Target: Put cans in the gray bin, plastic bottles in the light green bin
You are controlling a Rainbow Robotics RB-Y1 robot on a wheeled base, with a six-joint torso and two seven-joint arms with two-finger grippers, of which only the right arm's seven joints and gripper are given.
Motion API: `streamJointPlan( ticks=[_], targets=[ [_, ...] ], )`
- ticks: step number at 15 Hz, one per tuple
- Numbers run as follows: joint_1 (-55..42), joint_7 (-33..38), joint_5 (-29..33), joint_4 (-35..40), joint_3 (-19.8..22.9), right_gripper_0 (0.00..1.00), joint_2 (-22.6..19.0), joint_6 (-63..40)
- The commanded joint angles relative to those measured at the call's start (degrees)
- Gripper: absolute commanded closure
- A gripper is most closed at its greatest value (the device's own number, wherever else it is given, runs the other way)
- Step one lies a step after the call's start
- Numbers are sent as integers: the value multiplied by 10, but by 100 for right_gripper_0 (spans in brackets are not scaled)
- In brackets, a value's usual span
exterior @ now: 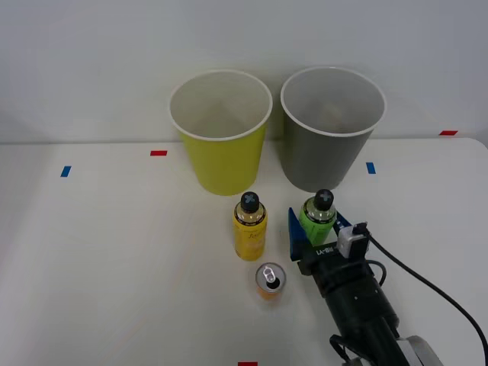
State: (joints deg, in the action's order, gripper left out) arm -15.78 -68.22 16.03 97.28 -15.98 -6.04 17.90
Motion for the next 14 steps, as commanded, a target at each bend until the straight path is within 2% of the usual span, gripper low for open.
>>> streamJointPlan(
  ticks=[1,10,12,14],
  targets=[
    [1,-9,0,-1,2,100,-5,-20],
    [1,-20,-7,0,14,100,5,-16],
    [1,-20,-11,0,21,100,-10,1],
    [0,-21,-42,0,23,100,-35,21]
  ],
)
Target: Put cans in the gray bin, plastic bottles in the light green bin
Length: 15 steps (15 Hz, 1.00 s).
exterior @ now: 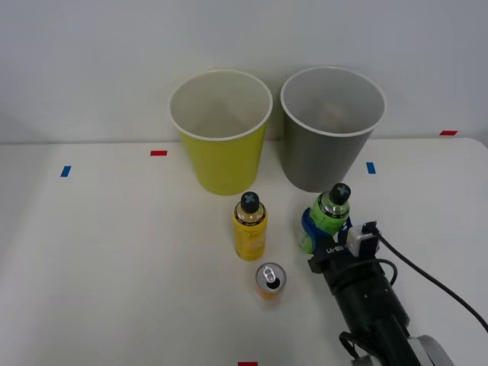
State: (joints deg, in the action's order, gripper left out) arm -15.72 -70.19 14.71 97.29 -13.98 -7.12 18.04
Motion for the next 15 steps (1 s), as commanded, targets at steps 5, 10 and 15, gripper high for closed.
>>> streamJointPlan(
  ticks=[5,10,15],
  targets=[
    [0,0,-158,44,-42,100,-104,66],
    [41,3,-232,122,-45,100,-120,35],
    [101,22,-254,214,-18,100,-77,-107]
  ],
)
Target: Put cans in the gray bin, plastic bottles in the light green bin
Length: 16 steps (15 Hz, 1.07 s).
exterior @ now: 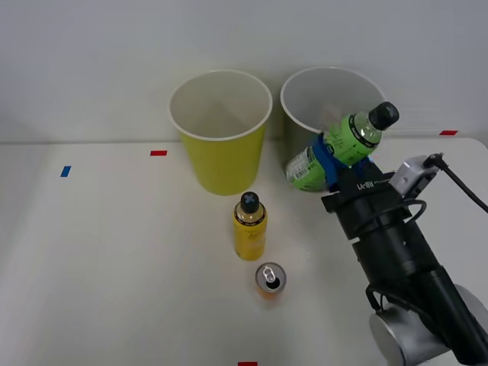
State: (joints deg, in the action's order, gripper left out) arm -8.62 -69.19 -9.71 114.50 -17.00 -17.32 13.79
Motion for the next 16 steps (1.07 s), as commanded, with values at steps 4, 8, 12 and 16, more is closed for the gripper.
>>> streamJointPlan(
  ticks=[4,8,12,16],
  targets=[
    [116,22,-21,49,34,100,87,-148],
    [228,8,-4,48,56,100,167,-342],
    [316,-8,10,5,75,100,183,-432],
    [388,-23,23,-111,87,100,183,-378]
  ],
)
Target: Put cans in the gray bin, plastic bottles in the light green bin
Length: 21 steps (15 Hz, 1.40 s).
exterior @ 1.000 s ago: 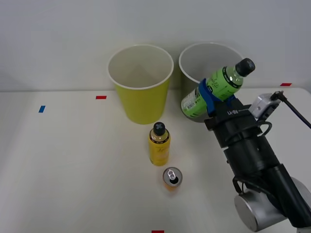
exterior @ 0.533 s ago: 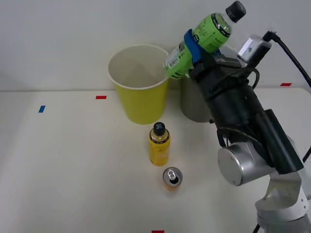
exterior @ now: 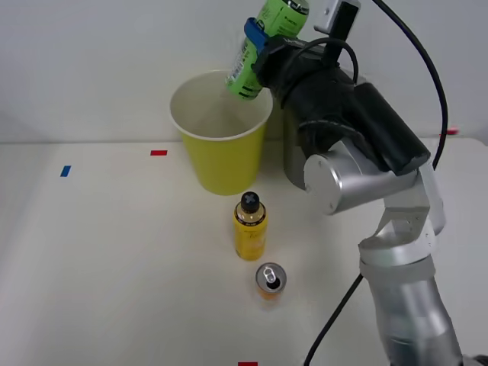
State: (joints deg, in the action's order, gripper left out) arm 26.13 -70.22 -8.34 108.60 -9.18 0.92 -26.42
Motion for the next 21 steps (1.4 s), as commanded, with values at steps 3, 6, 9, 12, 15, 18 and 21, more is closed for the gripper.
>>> streamJointPlan(
  ticks=[3,6,9,12,15,18,21],
  targets=[
    [77,-17,10,-100,4,100,1,29],
    [91,-23,10,-139,-10,100,1,39],
    [92,-32,10,-144,-22,100,1,39],
    [91,-36,10,-144,-23,100,1,39],
    [91,-39,13,-144,-22,100,1,39],
    [91,-40,14,-144,-22,33,1,39],
    [91,-41,14,-144,-28,0,1,39]
  ],
)
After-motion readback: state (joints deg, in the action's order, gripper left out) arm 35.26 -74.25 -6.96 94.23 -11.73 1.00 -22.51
